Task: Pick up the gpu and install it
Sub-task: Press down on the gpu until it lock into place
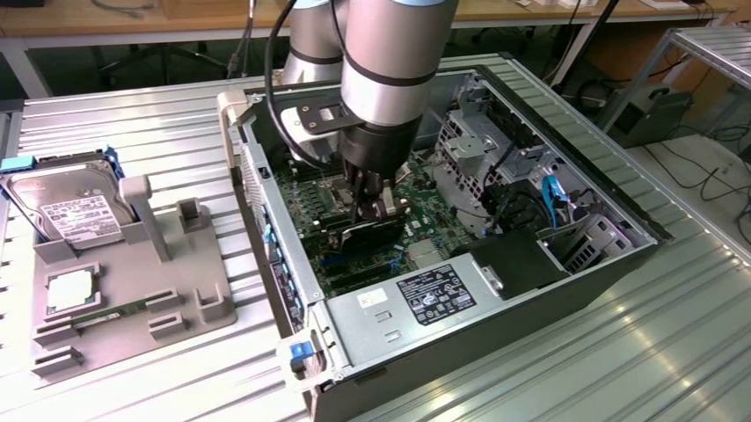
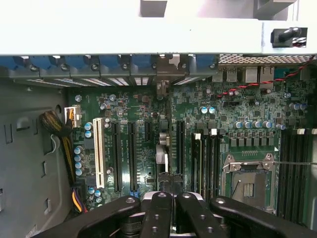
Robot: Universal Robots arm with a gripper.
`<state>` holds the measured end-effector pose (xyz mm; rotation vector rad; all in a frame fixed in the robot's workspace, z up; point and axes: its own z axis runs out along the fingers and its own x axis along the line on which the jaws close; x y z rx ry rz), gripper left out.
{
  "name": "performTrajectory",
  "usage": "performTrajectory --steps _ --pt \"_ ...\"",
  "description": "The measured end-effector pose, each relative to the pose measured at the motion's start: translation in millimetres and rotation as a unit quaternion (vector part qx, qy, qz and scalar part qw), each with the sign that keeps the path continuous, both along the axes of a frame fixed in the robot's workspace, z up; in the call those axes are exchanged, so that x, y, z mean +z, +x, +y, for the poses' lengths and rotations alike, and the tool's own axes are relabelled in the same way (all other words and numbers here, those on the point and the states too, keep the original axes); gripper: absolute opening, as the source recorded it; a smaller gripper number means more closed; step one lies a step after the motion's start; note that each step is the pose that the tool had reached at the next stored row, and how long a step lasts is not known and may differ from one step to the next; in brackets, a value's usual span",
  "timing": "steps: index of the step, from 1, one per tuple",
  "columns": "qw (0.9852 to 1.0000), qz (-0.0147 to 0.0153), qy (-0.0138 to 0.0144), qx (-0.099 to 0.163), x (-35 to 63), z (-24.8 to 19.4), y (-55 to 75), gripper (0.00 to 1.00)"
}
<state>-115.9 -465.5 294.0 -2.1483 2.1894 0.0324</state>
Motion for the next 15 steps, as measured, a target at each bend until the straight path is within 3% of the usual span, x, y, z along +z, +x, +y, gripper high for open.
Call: performTrajectory --steps 4,8,15 --pt "1.0 -0.0001 -0.0019 0.0 -6.9 6.9 -6.3 0.11" --pt "1.0 0.0 -0.007 0.0 -12.9 7.3 -7.0 0.11" --pt "0.9999 0.0008 -0.0127 0.0 -21.0 7.2 -7.1 0.11"
